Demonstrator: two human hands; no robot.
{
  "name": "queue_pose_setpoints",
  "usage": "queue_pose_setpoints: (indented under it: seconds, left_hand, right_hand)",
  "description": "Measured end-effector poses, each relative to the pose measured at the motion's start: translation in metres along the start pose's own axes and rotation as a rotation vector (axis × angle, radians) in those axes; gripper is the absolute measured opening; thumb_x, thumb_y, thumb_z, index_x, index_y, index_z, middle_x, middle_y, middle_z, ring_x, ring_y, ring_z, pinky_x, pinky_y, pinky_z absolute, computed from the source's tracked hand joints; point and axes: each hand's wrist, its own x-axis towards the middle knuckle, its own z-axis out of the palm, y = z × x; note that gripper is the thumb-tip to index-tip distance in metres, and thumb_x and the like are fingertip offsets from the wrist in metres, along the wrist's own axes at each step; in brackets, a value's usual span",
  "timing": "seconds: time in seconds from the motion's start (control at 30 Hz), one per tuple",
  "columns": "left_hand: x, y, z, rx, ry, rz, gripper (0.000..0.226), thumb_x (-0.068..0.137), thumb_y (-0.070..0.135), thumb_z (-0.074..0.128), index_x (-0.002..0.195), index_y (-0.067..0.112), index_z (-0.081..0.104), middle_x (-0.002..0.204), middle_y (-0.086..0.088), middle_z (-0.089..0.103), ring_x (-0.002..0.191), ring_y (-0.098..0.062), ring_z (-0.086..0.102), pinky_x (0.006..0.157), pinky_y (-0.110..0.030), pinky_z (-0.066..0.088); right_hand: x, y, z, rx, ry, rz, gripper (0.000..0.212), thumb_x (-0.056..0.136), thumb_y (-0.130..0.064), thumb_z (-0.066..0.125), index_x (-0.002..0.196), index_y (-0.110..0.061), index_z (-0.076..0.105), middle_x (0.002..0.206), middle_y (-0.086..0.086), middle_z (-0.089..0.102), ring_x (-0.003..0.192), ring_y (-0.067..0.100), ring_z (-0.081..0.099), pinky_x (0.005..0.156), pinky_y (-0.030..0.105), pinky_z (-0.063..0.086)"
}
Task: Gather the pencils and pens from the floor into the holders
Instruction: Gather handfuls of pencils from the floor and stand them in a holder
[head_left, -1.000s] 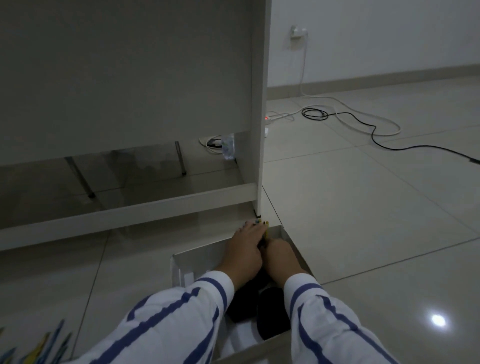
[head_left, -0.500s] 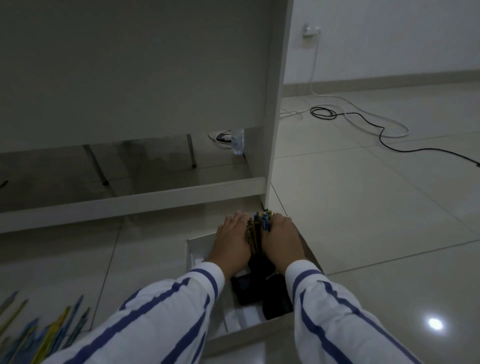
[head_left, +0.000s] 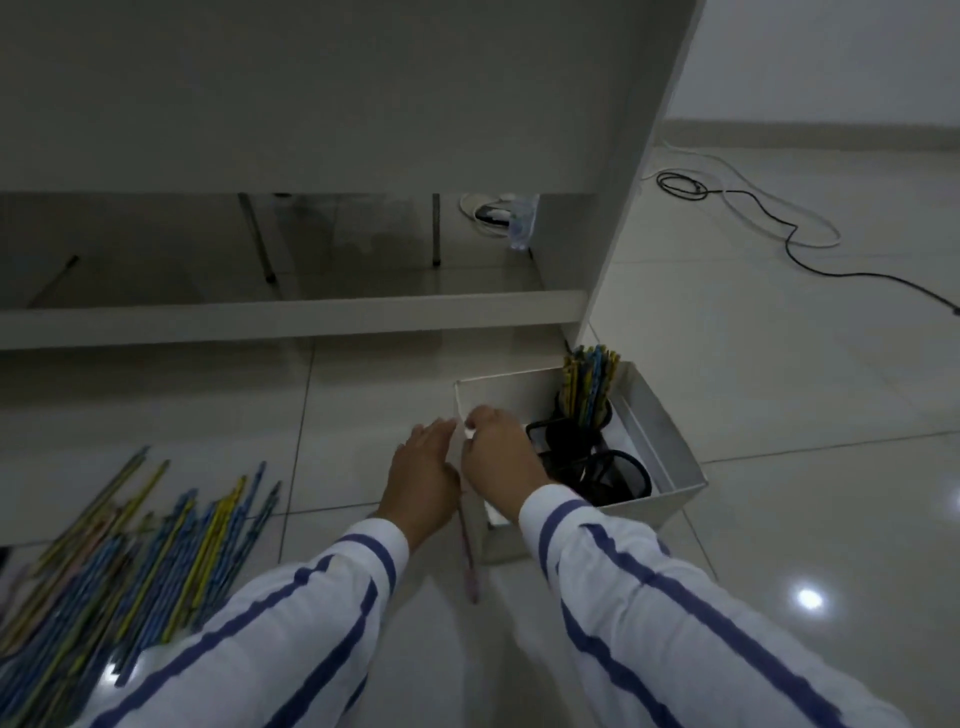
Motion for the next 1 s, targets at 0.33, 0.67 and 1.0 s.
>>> queue_pose_setpoints:
  seconds: [0.33,0.67,1.0]
  left_hand:
    - [-0.054,-0.102,-0.002,0.093,-0.228,-0.128,0.06,0.095,0.005,0.035,0.15,0.02,0.017,0.159,-0.002,0.016,0.148,-0.018,0.009,0.121,-0.034,0.004]
    - [-0.05,-0.132,0.008,0.133,-0.352,-0.184,0.056,0.098,0.015,0.034,0.151,0.02,0.015,0.16,-0.001,0.015,0.148,-0.02,0.009,0.121,-0.032,0.007]
    - [-0.054,-0.167,-0.006,0.11,-0.295,-0.275,0.054,0.099,0.019,0.035,0.151,0.02,0.018,0.159,0.0,0.018,0.148,-0.019,0.011,0.121,-0.03,0.009]
  right_hand:
    - [-0.044,-0.006,0.128,-0.116,-0.248,0.202,0.038,0.094,-0.006,0.042,0.131,-0.005,0.047,0.134,0.013,0.051,0.121,0.022,0.052,0.1,0.024,0.04]
    - [-0.025,0.032,0.158,-0.37,-0.411,0.272,0.03,0.094,-0.011,0.04,0.12,-0.002,0.05,0.128,0.015,0.05,0.12,0.031,0.046,0.096,0.033,0.037]
    - [-0.017,0.022,0.182,-0.338,-0.357,0.261,0.032,0.094,-0.01,0.046,0.126,-0.007,0.048,0.128,0.012,0.048,0.113,0.025,0.055,0.095,0.029,0.045]
